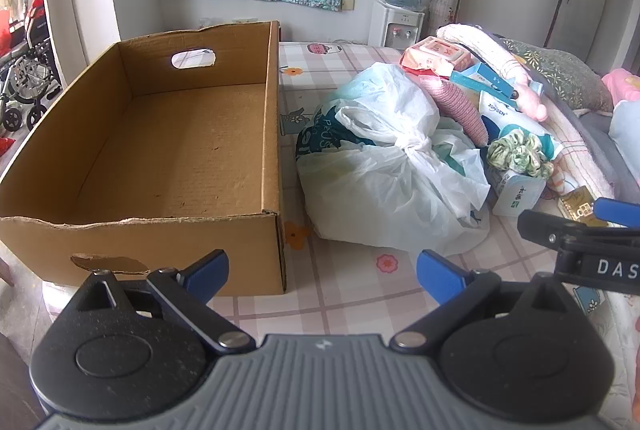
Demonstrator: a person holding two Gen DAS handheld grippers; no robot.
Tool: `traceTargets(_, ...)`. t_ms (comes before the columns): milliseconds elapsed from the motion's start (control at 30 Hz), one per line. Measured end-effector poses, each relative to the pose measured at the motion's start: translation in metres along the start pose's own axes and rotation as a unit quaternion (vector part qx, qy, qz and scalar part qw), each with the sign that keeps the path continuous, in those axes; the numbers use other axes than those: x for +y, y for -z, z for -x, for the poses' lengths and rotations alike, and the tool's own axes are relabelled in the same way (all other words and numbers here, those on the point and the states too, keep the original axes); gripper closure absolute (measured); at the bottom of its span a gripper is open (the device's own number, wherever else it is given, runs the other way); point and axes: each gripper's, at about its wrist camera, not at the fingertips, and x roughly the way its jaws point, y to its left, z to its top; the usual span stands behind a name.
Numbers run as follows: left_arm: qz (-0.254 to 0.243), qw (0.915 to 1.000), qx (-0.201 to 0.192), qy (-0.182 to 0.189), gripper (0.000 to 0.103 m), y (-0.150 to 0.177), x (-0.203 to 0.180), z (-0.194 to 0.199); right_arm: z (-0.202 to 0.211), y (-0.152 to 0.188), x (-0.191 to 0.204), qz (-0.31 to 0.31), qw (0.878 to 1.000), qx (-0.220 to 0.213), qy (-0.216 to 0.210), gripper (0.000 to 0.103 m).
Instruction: Organize soft objects
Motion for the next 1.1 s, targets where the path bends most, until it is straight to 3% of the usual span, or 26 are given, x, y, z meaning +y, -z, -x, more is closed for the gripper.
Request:
traceTargets(400, 0.004, 1.0000, 0.006, 0.002, 0.002, 0.001, 0.000, -0.004, -0.005, 0.000, 0.002, 0.000, 1.000, 0.004, 0.000, 0.001)
traceTargets(667, -0.024, 0.9995, -0.011, 0.017, 0.002, -0.008, -0.009, 0.006, -0.007, 0.001, -0.010, -0.011, 1.000, -0.005, 0.003, 0.001)
traceTargets(833, -0.044, 0.9982, -0.020, 0.036, 0.002, -0.030, -0.018, 0.008, -0.008, -0.004, -0.031, -0.018, 0.999, -0.027, 0.007, 0.001)
traceTargets(1100, -0.073, 0.9933, -0.054, 0.071, 0.002, -0.091, -0.031, 0.011, -0.011, -0.027, -0.081, -0.054, 0.996, -0.074, 0.013, 0.001)
